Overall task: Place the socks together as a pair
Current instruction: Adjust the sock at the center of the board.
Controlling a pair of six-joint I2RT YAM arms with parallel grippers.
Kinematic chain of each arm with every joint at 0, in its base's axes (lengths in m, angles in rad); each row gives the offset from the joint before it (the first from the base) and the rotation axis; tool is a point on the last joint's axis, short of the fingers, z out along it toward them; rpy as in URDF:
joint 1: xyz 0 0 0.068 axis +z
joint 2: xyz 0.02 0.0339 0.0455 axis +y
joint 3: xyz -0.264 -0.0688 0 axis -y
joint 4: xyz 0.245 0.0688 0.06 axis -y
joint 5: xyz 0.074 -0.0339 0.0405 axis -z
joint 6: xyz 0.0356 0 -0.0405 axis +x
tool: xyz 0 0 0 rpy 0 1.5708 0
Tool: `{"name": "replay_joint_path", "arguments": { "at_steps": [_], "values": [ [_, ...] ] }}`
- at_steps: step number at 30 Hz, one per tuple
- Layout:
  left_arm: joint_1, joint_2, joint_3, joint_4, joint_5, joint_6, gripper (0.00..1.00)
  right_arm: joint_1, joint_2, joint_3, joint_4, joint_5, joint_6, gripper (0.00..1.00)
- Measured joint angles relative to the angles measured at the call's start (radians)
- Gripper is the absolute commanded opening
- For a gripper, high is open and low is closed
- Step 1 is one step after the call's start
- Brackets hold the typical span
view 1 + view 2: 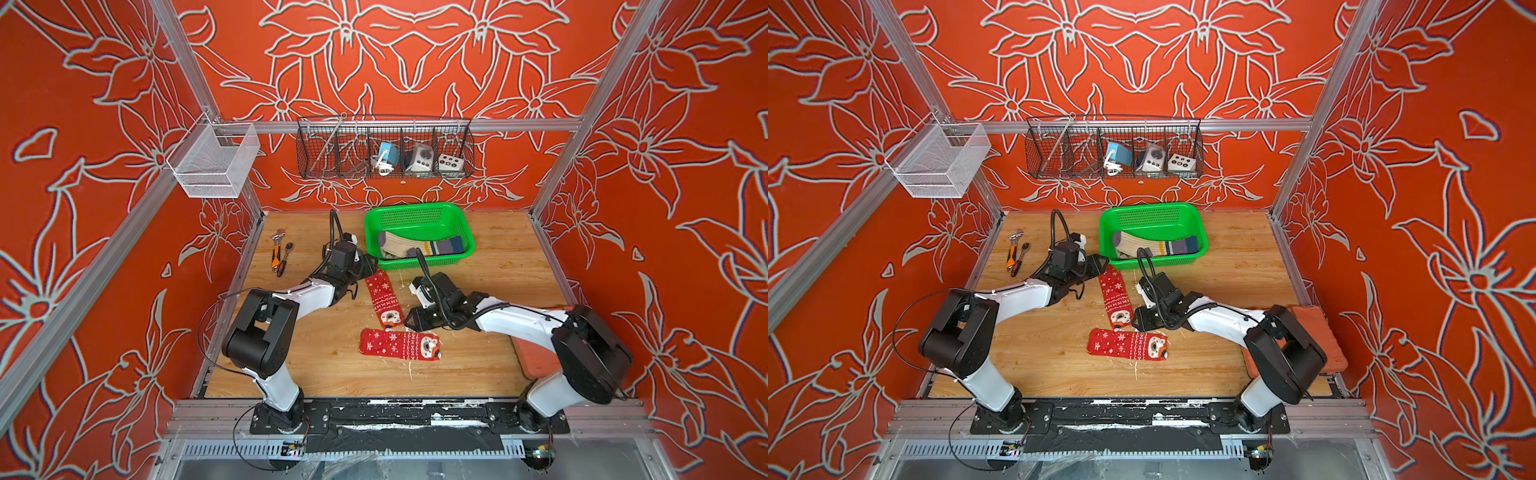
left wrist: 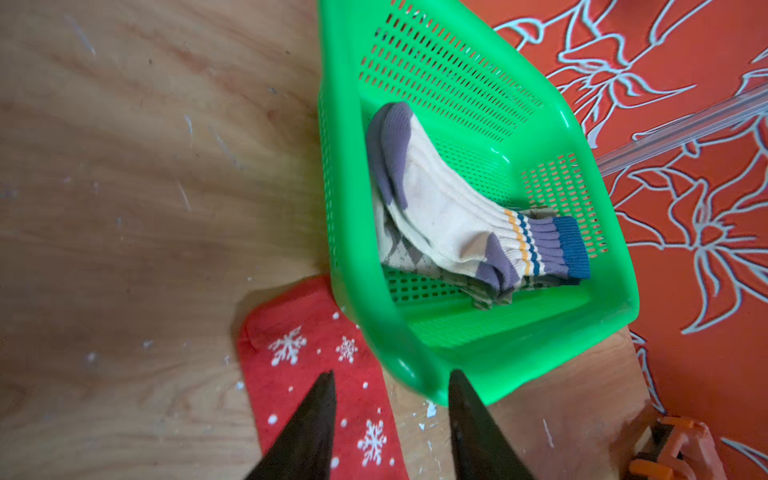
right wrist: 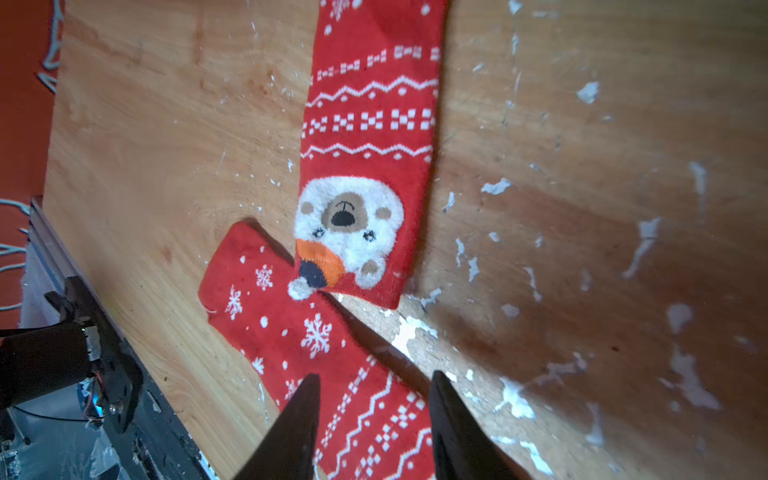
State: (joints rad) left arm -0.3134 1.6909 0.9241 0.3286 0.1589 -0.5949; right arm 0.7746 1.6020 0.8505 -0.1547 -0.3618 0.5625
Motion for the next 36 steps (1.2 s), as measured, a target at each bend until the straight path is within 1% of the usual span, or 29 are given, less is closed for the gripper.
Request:
{"name": "replay_joint_path", "arguments": {
  "at_steps": [4, 7, 11, 13, 15, 16, 22, 26, 31, 34, 36],
  "values": [
    [0.006, 0.026, 0.053, -0.003, 0.008, 0.018, 0.25, 0.008, 0.100, 0.035, 0.038, -0.006, 0.013, 0.43],
    [0.014, 0.056, 0.077, -0.005, 0.024, 0.027, 0.21, 0.013, 0.143, 0.068, 0.069, -0.015, 0.021, 0.39],
    [0.020, 0.091, 0.109, -0.005, 0.037, 0.036, 0.17, 0.018, 0.153, 0.076, 0.080, -0.015, 0.026, 0.27],
    [0.022, 0.113, 0.132, -0.006, 0.044, 0.038, 0.15, 0.018, 0.156, 0.087, 0.075, -0.014, 0.029, 0.14],
    [0.024, 0.134, 0.154, -0.008, 0.048, 0.042, 0.13, 0.018, 0.159, 0.102, 0.071, -0.014, 0.024, 0.03],
    [0.025, 0.147, 0.167, -0.010, 0.050, 0.046, 0.12, 0.018, 0.159, 0.109, 0.069, -0.015, 0.024, 0.00],
    [0.037, 0.190, 0.219, -0.023, 0.056, 0.058, 0.00, 0.022, 0.146, 0.137, 0.018, -0.040, 0.005, 0.00],
    [0.055, 0.208, 0.259, -0.056, 0.056, 0.061, 0.00, 0.022, 0.067, 0.137, -0.050, -0.069, -0.012, 0.00],
    [0.078, 0.224, 0.301, -0.082, 0.056, 0.068, 0.00, 0.021, -0.103, 0.137, -0.148, -0.093, -0.057, 0.00],
    [0.088, 0.227, 0.309, -0.086, 0.056, 0.072, 0.00, 0.008, -0.154, 0.137, -0.203, -0.127, -0.092, 0.00],
    [0.092, 0.229, 0.311, -0.087, 0.058, 0.074, 0.00, -0.003, -0.158, 0.134, -0.241, -0.143, -0.120, 0.00]
  ]
}}
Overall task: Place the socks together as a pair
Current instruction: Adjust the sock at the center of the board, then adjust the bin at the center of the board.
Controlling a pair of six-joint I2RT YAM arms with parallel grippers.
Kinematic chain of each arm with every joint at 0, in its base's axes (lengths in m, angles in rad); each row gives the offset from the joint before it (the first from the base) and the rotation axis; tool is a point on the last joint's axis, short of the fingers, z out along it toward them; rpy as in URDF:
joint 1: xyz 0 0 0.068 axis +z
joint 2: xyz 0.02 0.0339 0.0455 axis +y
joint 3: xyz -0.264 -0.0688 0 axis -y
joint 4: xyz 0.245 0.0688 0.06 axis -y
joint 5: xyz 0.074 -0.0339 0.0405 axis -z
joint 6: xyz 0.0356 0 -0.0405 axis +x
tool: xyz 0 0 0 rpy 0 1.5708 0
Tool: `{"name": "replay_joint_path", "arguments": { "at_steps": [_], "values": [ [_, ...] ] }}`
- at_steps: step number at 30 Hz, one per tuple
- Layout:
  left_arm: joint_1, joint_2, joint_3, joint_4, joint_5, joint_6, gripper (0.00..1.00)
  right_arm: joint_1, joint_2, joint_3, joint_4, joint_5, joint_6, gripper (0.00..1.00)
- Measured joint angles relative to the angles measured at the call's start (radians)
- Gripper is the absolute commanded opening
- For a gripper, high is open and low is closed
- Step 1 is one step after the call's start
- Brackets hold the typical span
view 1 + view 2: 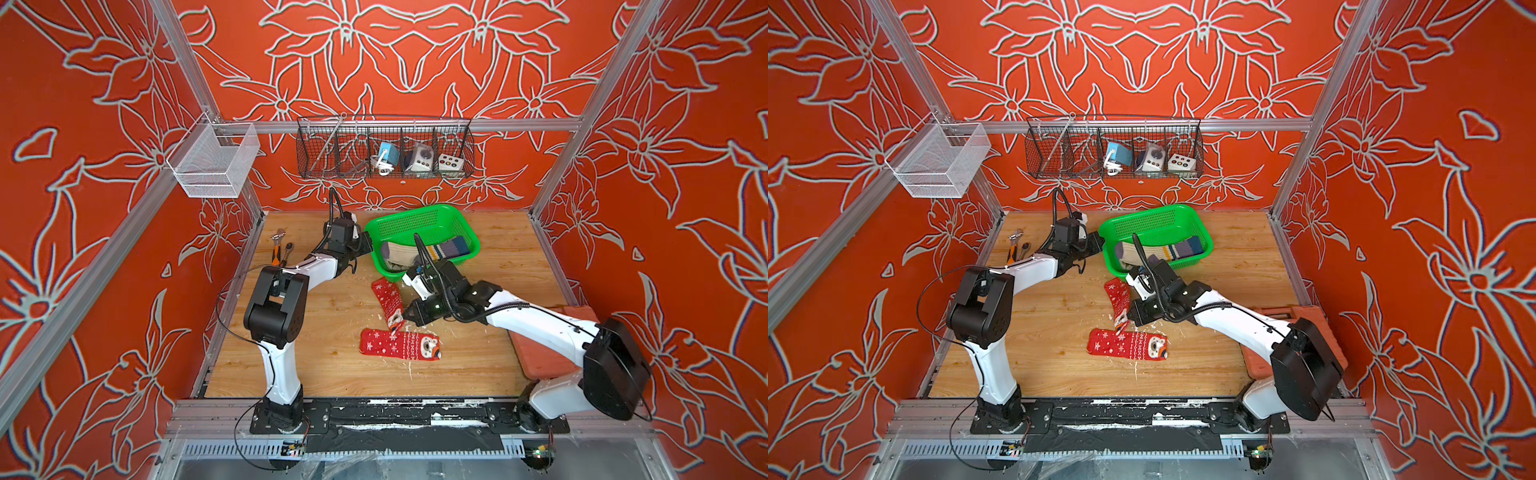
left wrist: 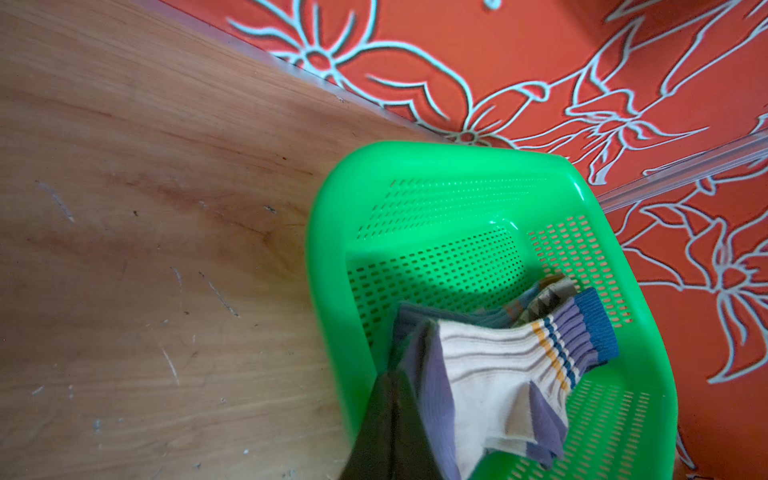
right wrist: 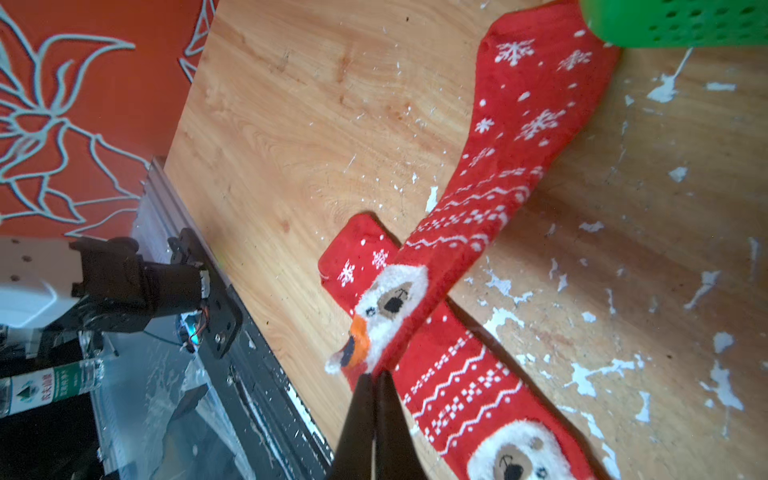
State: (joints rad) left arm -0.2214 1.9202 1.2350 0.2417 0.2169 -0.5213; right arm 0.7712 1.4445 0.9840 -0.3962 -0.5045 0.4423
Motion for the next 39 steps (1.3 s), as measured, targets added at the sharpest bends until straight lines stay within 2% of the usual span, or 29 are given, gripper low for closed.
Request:
{"name": "replay_joint_path", "arguments": {
  "at_steps": [4, 7, 8, 9, 14, 16, 18, 21, 24, 32, 39],
  "values": [
    [0.001, 0.005, 0.003, 0.001, 0.013, 0.001, 0.00, -0.053, 0.005, -0.043, -0.058, -0.021, -0.041, 0.00],
    [0.001, 0.010, 0.005, 0.003, 0.039, 0.005, 0.21, -0.092, 0.016, -0.059, -0.088, -0.021, -0.058, 0.00],
    [0.001, 0.011, 0.008, 0.009, 0.052, 0.004, 0.24, -0.100, 0.021, -0.059, -0.092, -0.021, -0.063, 0.00],
    [0.001, 0.013, 0.012, 0.011, 0.060, 0.004, 0.24, -0.105, 0.027, -0.059, -0.093, -0.022, -0.067, 0.00],
    [0.000, 0.051, 0.060, -0.017, 0.077, 0.015, 0.07, -0.105, 0.054, -0.059, -0.096, -0.029, -0.078, 0.00],
    [0.000, 0.069, 0.080, -0.024, 0.080, 0.020, 0.07, -0.105, 0.056, -0.058, -0.099, -0.029, -0.084, 0.00],
    [0.000, 0.084, 0.102, -0.032, 0.084, 0.027, 0.17, -0.105, 0.056, -0.052, -0.107, -0.029, -0.091, 0.00],
    [-0.001, 0.080, 0.111, -0.033, 0.089, 0.035, 0.43, -0.105, 0.053, -0.050, -0.120, -0.027, -0.097, 0.00],
    [-0.002, 0.042, 0.085, -0.032, 0.074, 0.042, 0.55, -0.105, 0.048, -0.050, -0.129, -0.025, -0.100, 0.00],
    [0.010, -0.143, -0.084, -0.148, -0.026, 0.066, 0.50, -0.106, 0.047, -0.050, -0.127, -0.026, -0.106, 0.00],
    [0.019, -0.141, -0.121, -0.142, 0.015, 0.065, 0.50, -0.106, 0.047, -0.050, -0.122, -0.031, -0.107, 0.00]
  ]
}}
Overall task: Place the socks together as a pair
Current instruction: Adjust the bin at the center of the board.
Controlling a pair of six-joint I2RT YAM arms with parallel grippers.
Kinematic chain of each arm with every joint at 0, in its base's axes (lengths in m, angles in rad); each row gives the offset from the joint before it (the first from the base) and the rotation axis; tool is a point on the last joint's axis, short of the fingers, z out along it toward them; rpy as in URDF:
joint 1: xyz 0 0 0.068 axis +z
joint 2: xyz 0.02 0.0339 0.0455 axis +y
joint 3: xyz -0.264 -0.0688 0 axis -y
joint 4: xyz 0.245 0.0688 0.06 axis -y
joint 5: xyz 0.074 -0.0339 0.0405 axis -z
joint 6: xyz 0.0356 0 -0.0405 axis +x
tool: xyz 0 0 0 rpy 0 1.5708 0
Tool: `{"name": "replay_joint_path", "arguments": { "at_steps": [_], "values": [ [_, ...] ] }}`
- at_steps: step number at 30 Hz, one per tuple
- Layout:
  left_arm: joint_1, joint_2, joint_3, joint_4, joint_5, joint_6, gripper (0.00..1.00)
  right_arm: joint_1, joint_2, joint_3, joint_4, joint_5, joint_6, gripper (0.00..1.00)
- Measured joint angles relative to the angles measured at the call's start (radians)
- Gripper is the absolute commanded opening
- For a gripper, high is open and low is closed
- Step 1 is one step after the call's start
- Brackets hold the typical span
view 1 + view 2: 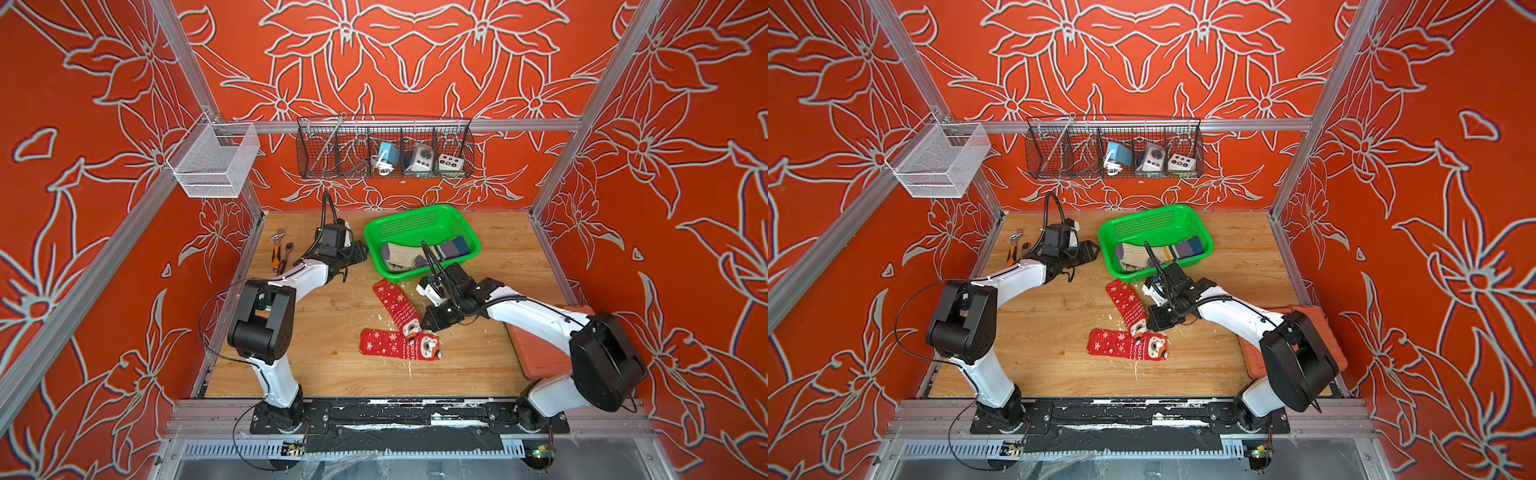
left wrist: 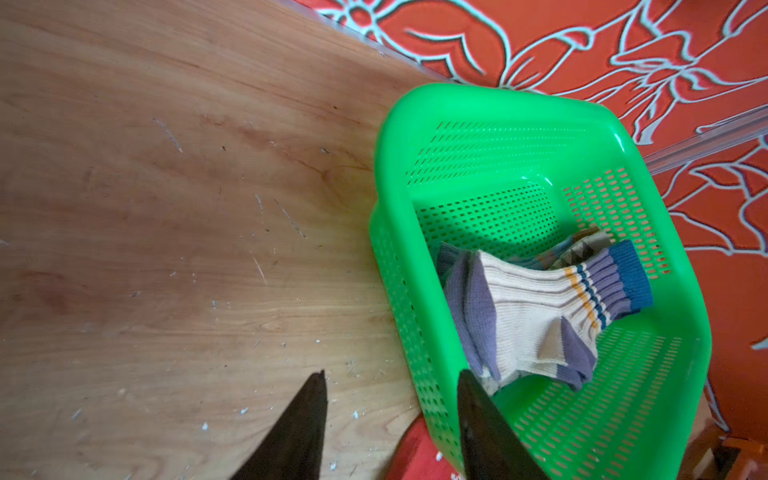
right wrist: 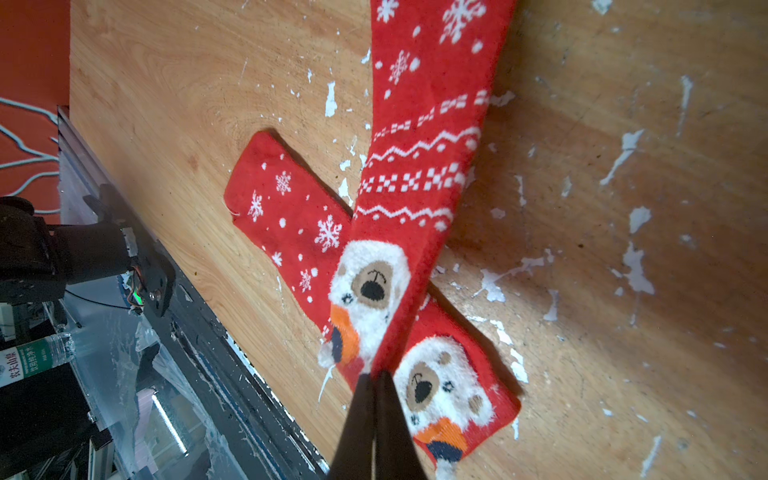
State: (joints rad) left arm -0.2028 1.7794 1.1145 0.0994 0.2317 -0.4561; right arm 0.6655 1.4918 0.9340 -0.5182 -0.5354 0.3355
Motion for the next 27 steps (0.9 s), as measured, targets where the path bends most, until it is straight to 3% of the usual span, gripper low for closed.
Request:
{"name": "replay_joint_path", "arguments": {
  "at_steps": [7, 11, 18, 27],
  "values": [
    [-0.008, 0.060, 0.035, 0.031, 0.063, -0.021, 0.47, 0.000, 0.000, -0.001, 0.002, -0.001, 0.000, 0.00],
    [-0.014, 0.119, 0.095, 0.029, 0.076, -0.021, 0.39, 0.000, 0.000, -0.002, 0.003, -0.002, -0.001, 0.00],
    [-0.015, 0.187, 0.190, 0.020, 0.096, -0.058, 0.11, 0.000, 0.005, -0.002, 0.002, -0.005, -0.006, 0.00],
    [-0.019, 0.311, 0.397, -0.095, 0.089, -0.029, 0.02, -0.006, 0.007, 0.002, -0.051, 0.011, -0.037, 0.00]
  ]
}}
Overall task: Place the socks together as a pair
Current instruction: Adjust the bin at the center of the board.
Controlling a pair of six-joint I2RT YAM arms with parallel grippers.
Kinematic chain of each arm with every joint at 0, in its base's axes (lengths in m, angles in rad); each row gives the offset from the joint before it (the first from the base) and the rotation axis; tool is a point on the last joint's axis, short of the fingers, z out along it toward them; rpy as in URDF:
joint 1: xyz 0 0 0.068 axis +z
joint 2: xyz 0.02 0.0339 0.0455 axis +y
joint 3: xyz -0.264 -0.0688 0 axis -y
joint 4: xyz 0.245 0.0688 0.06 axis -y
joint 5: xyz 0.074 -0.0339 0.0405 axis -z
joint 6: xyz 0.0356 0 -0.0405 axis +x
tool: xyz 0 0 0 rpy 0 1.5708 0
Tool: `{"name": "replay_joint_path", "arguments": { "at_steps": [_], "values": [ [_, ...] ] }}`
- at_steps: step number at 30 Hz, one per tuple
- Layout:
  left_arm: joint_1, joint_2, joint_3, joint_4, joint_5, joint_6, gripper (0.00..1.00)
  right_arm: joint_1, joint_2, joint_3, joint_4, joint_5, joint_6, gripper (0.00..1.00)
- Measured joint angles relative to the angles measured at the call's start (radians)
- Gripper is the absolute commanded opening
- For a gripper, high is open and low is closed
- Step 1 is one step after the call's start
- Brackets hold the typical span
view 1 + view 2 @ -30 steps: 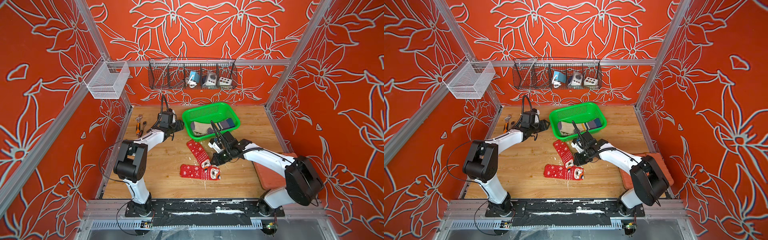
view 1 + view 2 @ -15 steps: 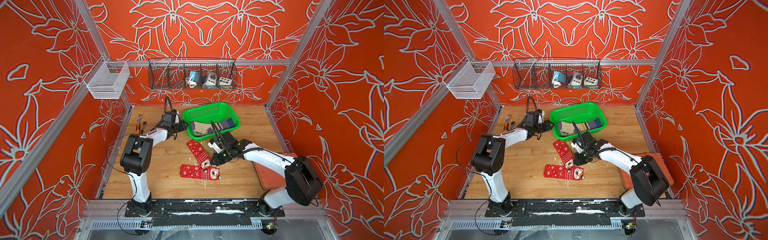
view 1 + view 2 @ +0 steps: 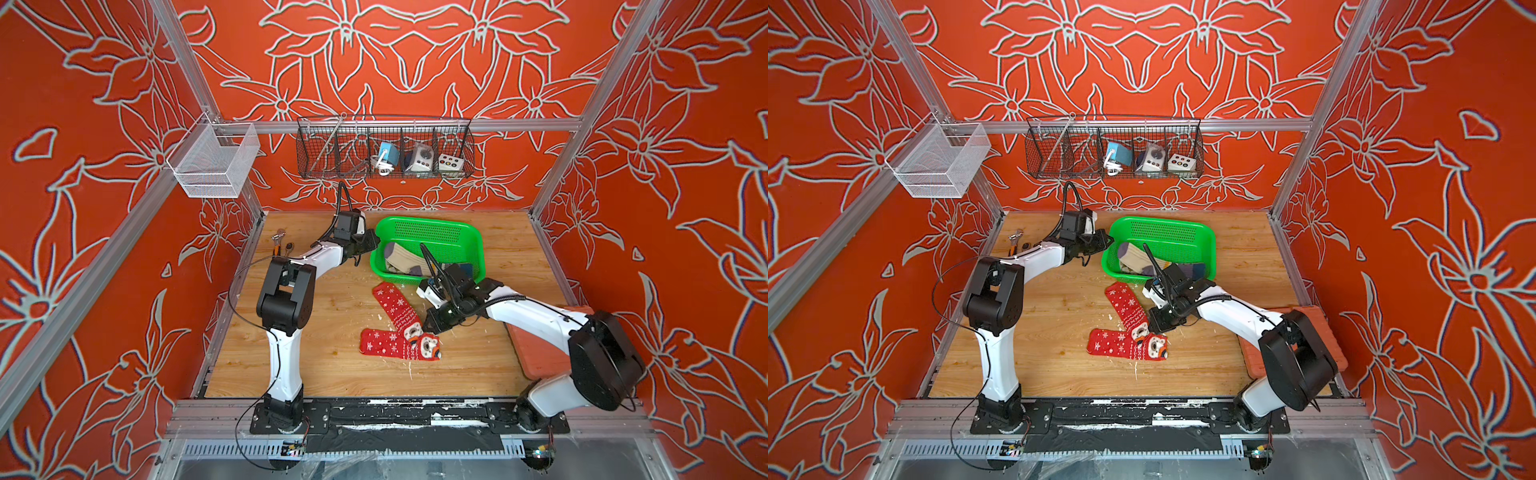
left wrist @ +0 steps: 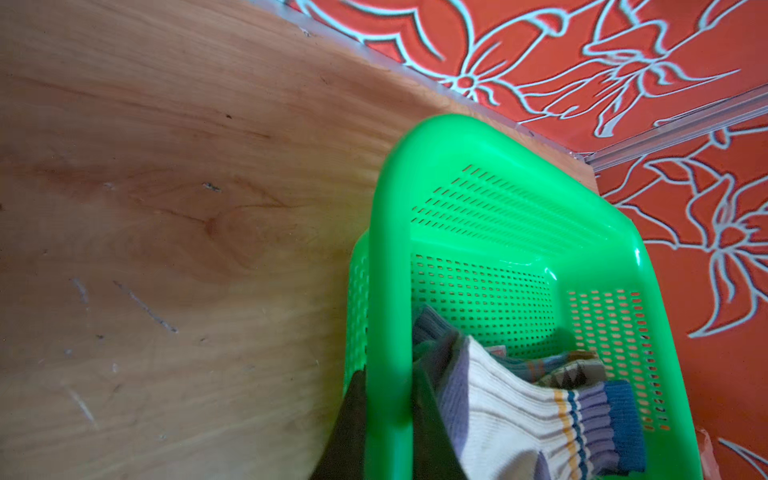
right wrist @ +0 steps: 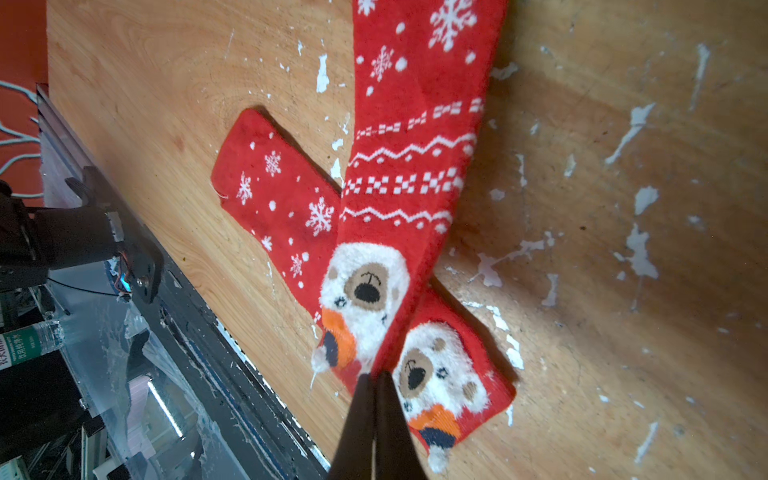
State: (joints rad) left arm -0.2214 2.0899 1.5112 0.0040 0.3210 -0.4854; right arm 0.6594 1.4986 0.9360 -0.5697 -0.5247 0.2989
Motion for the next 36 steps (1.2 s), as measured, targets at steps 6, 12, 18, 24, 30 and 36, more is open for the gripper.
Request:
{"name": "replay_joint_path", "arguments": {
  "at_steps": [6, 12, 18, 24, 30, 36],
  "values": [
    [0.007, 0.056, 0.095, -0.033, -0.012, -0.001, 0.00, -0.027, 0.011, 0.002, -0.019, 0.012, -0.007, 0.00],
    [0.025, 0.094, 0.143, -0.040, -0.011, -0.010, 0.00, -0.060, 0.049, 0.023, -0.029, 0.021, -0.018, 0.00],
    [0.053, 0.082, 0.122, -0.040, -0.013, -0.005, 0.20, -0.064, 0.054, 0.034, -0.028, 0.022, -0.025, 0.00],
    [0.097, 0.030, 0.039, -0.073, -0.061, 0.071, 0.61, -0.065, 0.099, 0.095, -0.045, 0.069, -0.032, 0.00],
    [0.104, -0.192, -0.230, -0.061, -0.100, 0.095, 0.63, -0.066, 0.137, 0.228, -0.095, 0.264, -0.054, 0.16],
    [0.103, -0.477, -0.533, 0.009, -0.116, 0.097, 0.66, -0.066, 0.179, 0.271, -0.090, 0.385, -0.071, 0.27]
  ]
}}
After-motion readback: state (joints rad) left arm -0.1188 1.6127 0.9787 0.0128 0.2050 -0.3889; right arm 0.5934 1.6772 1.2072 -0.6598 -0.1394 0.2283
